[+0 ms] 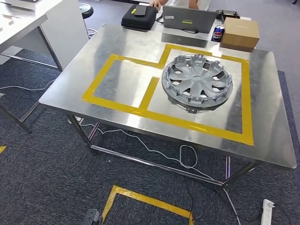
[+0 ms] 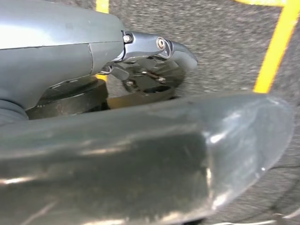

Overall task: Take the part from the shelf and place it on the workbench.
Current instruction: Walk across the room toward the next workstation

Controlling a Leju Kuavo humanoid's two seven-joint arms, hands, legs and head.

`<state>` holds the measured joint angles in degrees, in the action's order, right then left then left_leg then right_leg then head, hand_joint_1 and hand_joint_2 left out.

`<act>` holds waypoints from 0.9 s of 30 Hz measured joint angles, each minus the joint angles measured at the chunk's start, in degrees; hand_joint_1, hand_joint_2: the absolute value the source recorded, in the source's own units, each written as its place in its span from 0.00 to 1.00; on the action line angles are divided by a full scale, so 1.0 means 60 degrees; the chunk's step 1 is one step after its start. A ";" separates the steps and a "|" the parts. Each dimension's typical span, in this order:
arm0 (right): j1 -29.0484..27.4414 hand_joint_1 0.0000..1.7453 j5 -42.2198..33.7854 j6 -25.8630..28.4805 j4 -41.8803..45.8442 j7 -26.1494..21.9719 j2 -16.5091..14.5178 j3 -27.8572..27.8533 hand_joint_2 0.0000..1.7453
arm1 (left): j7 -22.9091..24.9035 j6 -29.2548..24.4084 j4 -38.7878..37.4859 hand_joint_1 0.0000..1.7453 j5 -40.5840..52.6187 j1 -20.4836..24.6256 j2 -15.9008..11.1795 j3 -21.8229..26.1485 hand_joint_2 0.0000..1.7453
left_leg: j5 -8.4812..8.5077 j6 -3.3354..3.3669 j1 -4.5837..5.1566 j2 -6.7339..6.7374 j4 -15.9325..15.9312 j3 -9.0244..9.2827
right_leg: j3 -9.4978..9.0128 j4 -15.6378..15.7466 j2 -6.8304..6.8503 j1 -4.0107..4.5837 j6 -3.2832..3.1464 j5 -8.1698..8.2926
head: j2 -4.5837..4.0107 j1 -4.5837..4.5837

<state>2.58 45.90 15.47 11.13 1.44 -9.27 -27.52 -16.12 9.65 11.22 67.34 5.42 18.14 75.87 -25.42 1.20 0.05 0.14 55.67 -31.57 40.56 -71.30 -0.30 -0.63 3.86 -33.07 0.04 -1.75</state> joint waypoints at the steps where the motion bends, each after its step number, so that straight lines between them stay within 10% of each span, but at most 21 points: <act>1: 0.0012 0.00 0.0005 -0.0007 0.0000 -0.0006 0.0000 0.0000 0.00 | 0.0060 -0.0050 0.0000 0.00 0.0032 0.0000 0.0001 -0.0017 0.00 | 0.0122 0.0002 0.0010 0.0005 0.0003 -0.0151 | 0.0008 -0.0419 -0.0001 0.0002 0.0006 -0.0086 | 0.0000 -0.0001; 3: 0.0021 0.00 -0.0003 -0.0015 0.0000 -0.0016 0.0000 0.0000 0.00 | 0.0164 -0.0135 0.0001 0.00 0.0058 -0.0004 0.0002 -0.0030 0.00 | 0.0374 -0.0021 0.0019 0.0011 0.0009 -0.0469 | -0.0425 -0.0385 0.0000 0.0004 -0.0005 0.0320 | 0.0000 -0.0002; 5: 0.0057 0.00 -0.0095 -0.0040 0.0002 -0.0093 -0.0001 -0.0007 0.00 | 0.0205 -0.0205 0.0000 0.00 0.0048 -0.0008 0.0009 -0.0032 0.00 | 0.0608 -0.0090 0.0027 -0.0004 0.0029 -0.0731 | -0.1512 0.0823 0.0003 0.0013 -0.0026 0.0637 | 0.0001 0.0003; 8: 0.0154 0.00 -0.0362 -0.0119 0.0004 -0.0374 -0.0005 -0.0109 0.00 | 0.0209 -0.0310 0.0001 0.00 0.0005 -0.0012 0.0021 -0.0031 0.00 | 0.0916 -0.0252 0.0039 0.0006 0.0051 -0.0884 | -0.2681 0.2519 -0.0007 0.0072 -0.0163 0.0313 | 0.0003 0.0002; 11: 0.0146 0.00 -0.0465 -0.0143 0.0002 -0.0517 -0.0007 -0.0245 0.00 | 0.0213 -0.0376 -0.0002 0.00 0.0072 -0.0030 0.0017 -0.0037 0.00 | 0.0908 -0.0444 -0.0019 0.0012 0.0095 -0.0966 | -0.2466 0.2590 0.0017 0.0106 -0.0433 0.0504 | 0.0001 0.0027; 16: 0.0125 0.00 -0.0476 -0.0191 0.0000 -0.0567 -0.0010 -0.0361 0.00 | 0.0228 -0.0389 0.0002 0.00 0.0138 -0.0060 0.0006 -0.0083 0.00 | -0.1069 -0.0649 -0.0046 -0.0007 0.2513 -0.1521 | -0.1745 0.2581 0.0061 0.0091 -0.0627 0.1170 | 0.0000 -0.0056; 18: 0.0115 0.00 -0.0485 -0.0225 0.0000 -0.0606 -0.0010 -0.0402 0.00 | 0.0227 -0.0398 0.0002 0.00 0.0155 -0.0058 -0.0003 -0.0109 0.00 | -0.0714 -0.0667 -0.0064 -0.0008 0.2807 -0.1274 | -0.1396 0.2549 0.0072 0.0091 -0.0586 0.1411 | 0.0000 -0.0059; 20: 0.0105 0.00 -0.0518 -0.0328 0.0000 -0.0717 -0.0011 -0.0430 0.00 | 0.0186 -0.0426 0.0001 0.00 0.0236 -0.0049 -0.0005 -0.0164 0.00 | -0.0328 -0.0649 -0.0089 -0.0009 0.1955 -0.0400 | -0.1104 0.2496 0.0066 0.0095 -0.0505 0.1589 | 0.0001 -0.0063; 23: 0.0100 0.00 -0.0547 -0.0473 0.0000 -0.0921 -0.0016 -0.0453 0.00 | -0.0038 -0.0440 -0.0001 0.00 0.0403 0.0016 0.0009 -0.0313 0.00 | -0.0700 -0.0470 -0.0075 -0.0022 0.0091 0.0974 | -0.0836 0.2321 0.0116 0.0128 -0.0366 0.1773 | 0.0001 -0.0049; 27: 0.0034 0.00 -0.0408 -0.0598 -0.0003 -0.0962 -0.0053 -0.0481 0.00 | -0.0151 -0.0465 -0.0002 0.00 0.0542 -0.0043 0.0015 -0.0452 0.00 | -0.0678 -0.0111 -0.0009 -0.0105 -0.0202 0.0937 | -0.0571 0.2041 0.0168 0.0035 -0.0162 0.1710 | 0.0004 -0.0018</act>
<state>2.78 43.45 11.88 11.11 -4.33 -9.58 -30.40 -17.03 6.86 11.21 70.60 5.16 18.22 73.15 -29.50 0.53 0.00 -0.49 54.46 -25.95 37.13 -59.06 0.71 -0.42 2.89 -22.81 0.07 -1.86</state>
